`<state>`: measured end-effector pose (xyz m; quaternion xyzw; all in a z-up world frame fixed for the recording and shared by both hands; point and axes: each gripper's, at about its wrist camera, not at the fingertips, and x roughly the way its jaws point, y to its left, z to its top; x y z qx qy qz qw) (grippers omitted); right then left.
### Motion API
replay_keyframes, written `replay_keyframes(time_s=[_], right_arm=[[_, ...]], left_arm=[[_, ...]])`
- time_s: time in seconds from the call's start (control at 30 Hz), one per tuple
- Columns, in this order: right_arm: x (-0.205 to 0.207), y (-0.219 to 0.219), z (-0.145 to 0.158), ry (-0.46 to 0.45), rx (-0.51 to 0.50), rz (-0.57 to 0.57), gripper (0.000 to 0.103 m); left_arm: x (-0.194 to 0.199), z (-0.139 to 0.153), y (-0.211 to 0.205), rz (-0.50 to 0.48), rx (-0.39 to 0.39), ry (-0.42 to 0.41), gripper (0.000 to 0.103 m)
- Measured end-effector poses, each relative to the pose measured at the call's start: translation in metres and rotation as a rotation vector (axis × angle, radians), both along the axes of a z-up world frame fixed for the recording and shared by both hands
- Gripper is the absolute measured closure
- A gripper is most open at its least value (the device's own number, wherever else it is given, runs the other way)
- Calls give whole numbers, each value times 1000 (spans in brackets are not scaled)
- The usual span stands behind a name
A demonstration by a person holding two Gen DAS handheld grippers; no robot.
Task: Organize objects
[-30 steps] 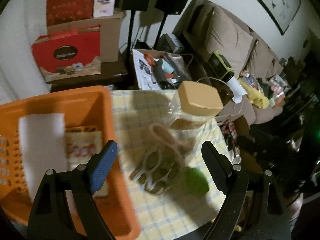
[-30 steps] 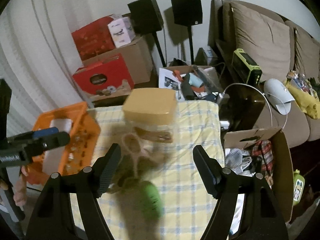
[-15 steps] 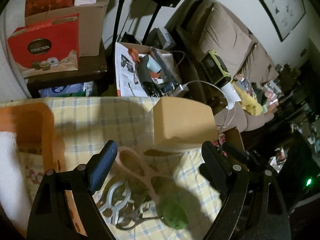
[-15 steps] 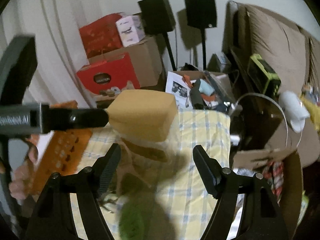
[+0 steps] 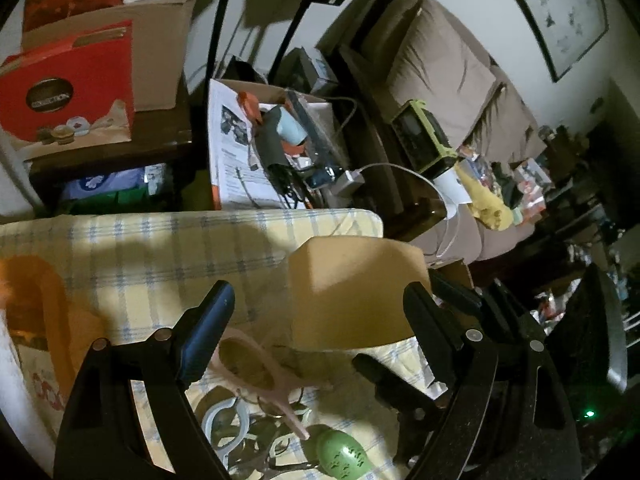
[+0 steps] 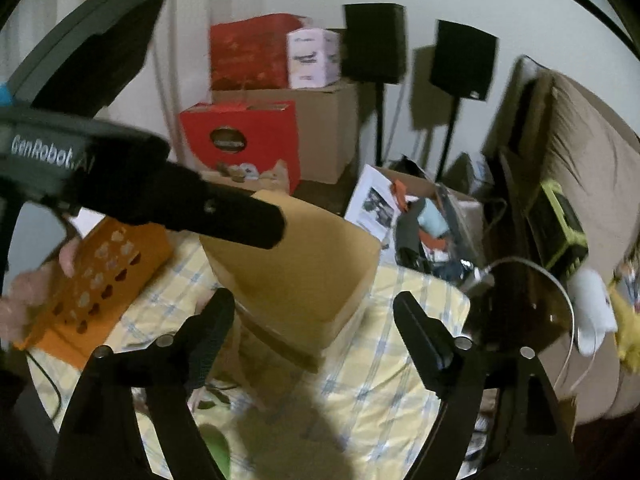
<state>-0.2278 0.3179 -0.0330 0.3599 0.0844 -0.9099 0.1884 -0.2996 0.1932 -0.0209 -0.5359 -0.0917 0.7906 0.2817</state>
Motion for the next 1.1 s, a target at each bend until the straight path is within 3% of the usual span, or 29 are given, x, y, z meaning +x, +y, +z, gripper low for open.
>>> replay_keyframes(time_s=[0.33, 0.43, 0.6, 0.7, 0.87, 1.1], right_arm=[[-21, -2, -8, -33, 27, 146, 16], [-22, -8, -13, -31, 53, 157, 17], [-21, -2, -13, -35, -5, 143, 21], [-20, 2, -10, -49, -35, 125, 22], [-13, -3, 6, -40, -28, 120, 22], [7, -22, 51, 8, -9, 135, 22]], left_arm=[[-7, -10, 15, -52, 2, -28, 18], [-8, -12, 18, -70, 18, -36, 18], [-7, -12, 20, -79, 35, -33, 22], [-6, -8, 18, -69, 41, -21, 30], [3, 6, 17, -75, 38, 15, 30], [21, 49, -6, -60, 78, 83, 30]])
